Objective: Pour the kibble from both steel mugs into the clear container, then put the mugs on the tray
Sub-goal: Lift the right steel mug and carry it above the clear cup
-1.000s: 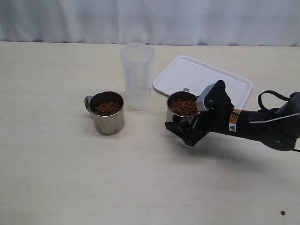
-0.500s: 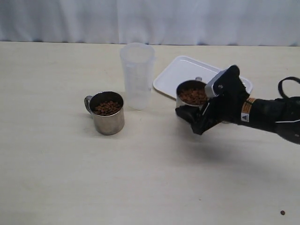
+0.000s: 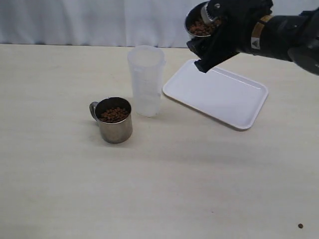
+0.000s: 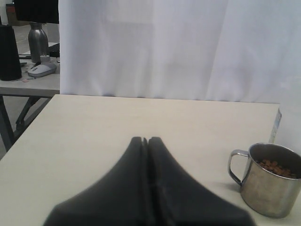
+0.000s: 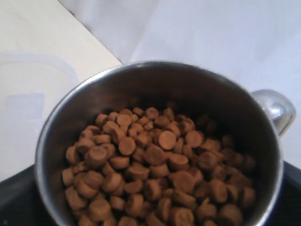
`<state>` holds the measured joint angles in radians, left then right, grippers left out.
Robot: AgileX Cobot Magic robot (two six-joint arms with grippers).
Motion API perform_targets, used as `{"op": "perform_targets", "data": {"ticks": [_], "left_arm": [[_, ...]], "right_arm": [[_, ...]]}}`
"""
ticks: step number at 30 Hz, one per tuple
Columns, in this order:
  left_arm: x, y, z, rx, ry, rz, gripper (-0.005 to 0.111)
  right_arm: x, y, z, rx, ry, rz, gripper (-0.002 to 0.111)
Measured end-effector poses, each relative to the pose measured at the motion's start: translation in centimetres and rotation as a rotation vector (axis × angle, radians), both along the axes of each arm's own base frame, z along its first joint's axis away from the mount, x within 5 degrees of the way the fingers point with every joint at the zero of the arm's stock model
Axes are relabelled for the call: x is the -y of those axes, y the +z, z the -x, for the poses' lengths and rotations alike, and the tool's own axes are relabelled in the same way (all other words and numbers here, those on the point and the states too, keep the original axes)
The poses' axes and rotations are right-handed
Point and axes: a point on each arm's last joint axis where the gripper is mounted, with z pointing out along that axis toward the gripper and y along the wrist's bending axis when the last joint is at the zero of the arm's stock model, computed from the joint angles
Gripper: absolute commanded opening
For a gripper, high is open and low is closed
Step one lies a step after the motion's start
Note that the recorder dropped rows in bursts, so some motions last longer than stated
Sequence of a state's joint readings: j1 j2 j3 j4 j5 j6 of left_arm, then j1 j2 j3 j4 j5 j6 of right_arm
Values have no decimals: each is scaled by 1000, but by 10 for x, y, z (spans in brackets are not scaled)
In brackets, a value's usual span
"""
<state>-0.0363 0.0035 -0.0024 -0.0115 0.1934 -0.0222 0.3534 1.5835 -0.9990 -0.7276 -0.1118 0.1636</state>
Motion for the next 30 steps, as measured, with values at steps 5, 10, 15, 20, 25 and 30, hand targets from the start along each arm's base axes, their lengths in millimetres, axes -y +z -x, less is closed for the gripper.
{"op": "perform_targets", "data": {"ticks": [5,10,15,20,25,30], "left_arm": [[0,0,0,0,0,0,0],[0,0,0,0,0,0,0],[0,0,0,0,0,0,0],[0,0,0,0,0,0,0],[0,0,0,0,0,0,0],[0,0,0,0,0,0,0]], "right_arm": [[-27,10,-1,28,62,125,5],[-35,21,-9,66,72,149,5],[-47,18,-30,56,61,192,5],[-70,3,-31,28,90,340,5],[-77,8,-32,87,76,383,5],[-85,0,-35,163,-33,466,5]]}}
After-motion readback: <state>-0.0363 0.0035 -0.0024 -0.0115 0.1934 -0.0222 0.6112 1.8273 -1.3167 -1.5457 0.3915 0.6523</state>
